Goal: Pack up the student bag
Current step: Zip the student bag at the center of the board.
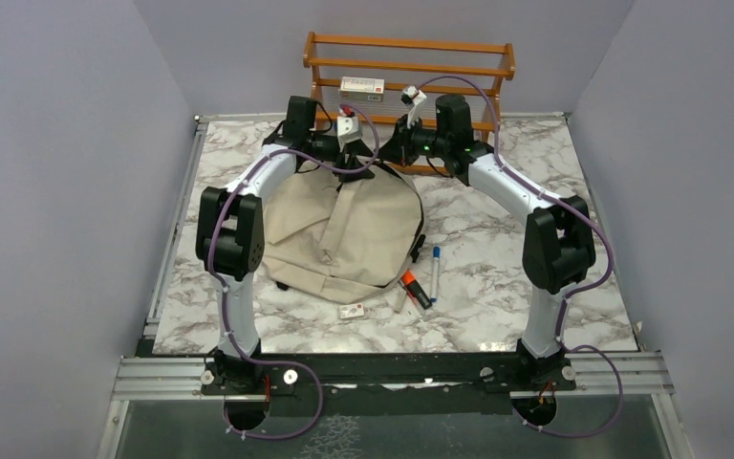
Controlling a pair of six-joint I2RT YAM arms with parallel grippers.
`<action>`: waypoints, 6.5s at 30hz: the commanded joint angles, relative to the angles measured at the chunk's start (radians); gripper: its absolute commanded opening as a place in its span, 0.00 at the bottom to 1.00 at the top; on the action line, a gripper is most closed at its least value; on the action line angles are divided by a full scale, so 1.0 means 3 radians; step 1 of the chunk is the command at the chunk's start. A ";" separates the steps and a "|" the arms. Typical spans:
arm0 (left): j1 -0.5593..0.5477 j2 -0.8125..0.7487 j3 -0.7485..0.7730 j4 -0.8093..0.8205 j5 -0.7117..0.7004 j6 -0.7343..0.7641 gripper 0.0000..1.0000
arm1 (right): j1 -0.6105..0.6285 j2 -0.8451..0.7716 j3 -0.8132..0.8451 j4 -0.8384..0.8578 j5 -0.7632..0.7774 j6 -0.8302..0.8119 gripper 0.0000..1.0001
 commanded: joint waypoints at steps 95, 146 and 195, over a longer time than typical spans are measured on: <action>-0.0667 -0.0055 0.0638 -0.1368 -0.0593 0.1946 0.66 | -0.0015 -0.1822 -0.1469 0.0043 -0.0089 -0.0175 0.00; -0.0845 -0.2002 -0.2032 0.2587 -0.2339 -0.2752 0.76 | -0.0015 -0.1929 -0.1250 0.0016 0.1052 0.1008 0.01; -0.1587 -0.1444 -0.2163 0.3396 -0.3023 -0.1880 0.28 | -0.0015 -0.2072 -0.1486 0.0386 0.0902 0.1584 0.04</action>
